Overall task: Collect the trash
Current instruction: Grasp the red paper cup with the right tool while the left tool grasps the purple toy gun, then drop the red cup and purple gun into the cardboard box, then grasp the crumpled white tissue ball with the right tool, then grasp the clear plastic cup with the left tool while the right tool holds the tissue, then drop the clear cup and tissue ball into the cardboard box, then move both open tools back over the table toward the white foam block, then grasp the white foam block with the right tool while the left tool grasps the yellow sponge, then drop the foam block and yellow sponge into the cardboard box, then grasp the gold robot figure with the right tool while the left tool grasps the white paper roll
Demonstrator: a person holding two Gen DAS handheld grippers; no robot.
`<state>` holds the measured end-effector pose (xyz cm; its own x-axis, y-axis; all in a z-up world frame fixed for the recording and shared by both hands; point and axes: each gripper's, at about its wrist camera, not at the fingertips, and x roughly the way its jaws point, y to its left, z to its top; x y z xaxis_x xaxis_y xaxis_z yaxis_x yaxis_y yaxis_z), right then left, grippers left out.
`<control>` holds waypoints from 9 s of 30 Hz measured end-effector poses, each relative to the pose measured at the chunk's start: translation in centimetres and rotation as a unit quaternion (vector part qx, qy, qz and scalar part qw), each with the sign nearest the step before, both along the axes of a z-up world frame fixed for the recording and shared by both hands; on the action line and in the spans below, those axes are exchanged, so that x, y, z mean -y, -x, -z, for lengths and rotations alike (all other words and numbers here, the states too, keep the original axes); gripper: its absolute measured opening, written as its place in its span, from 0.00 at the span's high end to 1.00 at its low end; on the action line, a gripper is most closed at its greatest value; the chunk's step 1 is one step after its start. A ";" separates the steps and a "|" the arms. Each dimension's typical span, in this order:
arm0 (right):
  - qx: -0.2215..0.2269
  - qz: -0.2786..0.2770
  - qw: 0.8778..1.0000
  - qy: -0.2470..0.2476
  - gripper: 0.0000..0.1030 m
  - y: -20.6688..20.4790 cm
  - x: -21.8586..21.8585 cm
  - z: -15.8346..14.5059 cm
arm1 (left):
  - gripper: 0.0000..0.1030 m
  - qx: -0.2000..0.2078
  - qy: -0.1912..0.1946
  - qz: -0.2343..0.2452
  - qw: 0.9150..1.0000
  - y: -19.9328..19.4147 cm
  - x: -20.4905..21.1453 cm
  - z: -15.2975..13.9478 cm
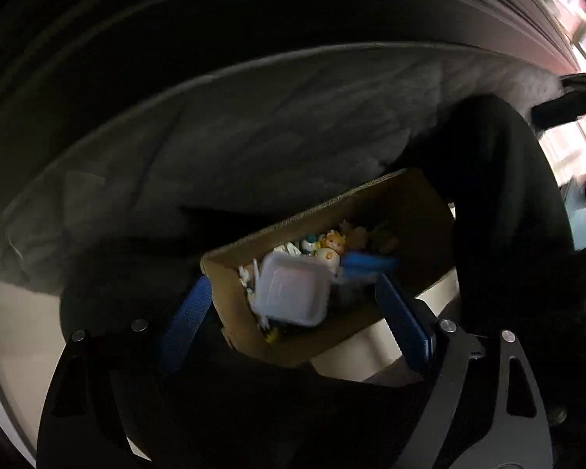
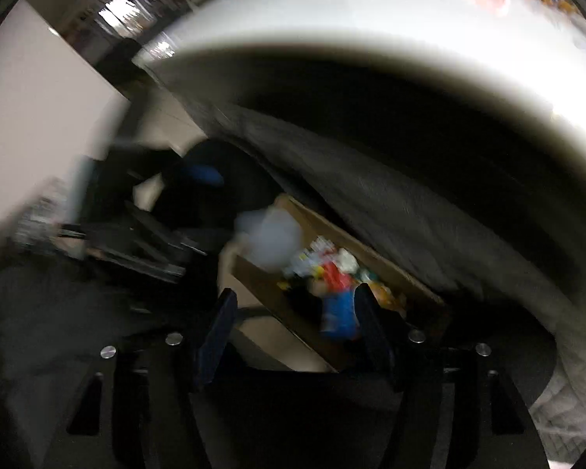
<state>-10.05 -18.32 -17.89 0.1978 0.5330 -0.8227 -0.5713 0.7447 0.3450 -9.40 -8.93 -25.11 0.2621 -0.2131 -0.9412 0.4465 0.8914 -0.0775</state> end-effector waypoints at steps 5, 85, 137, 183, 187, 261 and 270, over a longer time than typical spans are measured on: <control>0.074 0.079 0.992 -0.070 0.31 -4.9 2.6 -7.7 | 0.18 0.034 0.036 0.006 0.999 0.0 -1.1 -3.1; 0.077 0.081 0.993 -0.031 0.40 -1.3 3.7 -5.0 | 0.22 0.102 0.053 -0.003 0.993 4.0 -1.9 -7.3; 0.165 0.097 0.976 -0.101 0.63 -6.6 4.5 -11.6 | 0.53 0.258 -0.012 -0.185 0.948 -11.6 -1.6 -18.6; 0.124 0.212 0.957 0.151 0.26 -32.0 16.0 -7.7 | 0.16 0.134 0.177 -0.037 0.974 -2.0 -1.5 -15.8; 0.105 0.243 0.956 0.130 0.65 -32.1 17.2 -7.9 | 0.16 0.154 0.179 -0.043 0.971 -3.3 -1.2 -17.3; -0.037 0.010 0.999 -0.030 0.51 -0.6 -0.8 -1.1 | 0.31 0.052 0.012 0.019 0.998 2.0 0.6 -3.5; 0.077 0.304 0.944 -0.100 0.38 -19.3 11.3 -14.2 | 0.19 0.204 0.173 0.008 0.963 0.8 -2.5 -18.4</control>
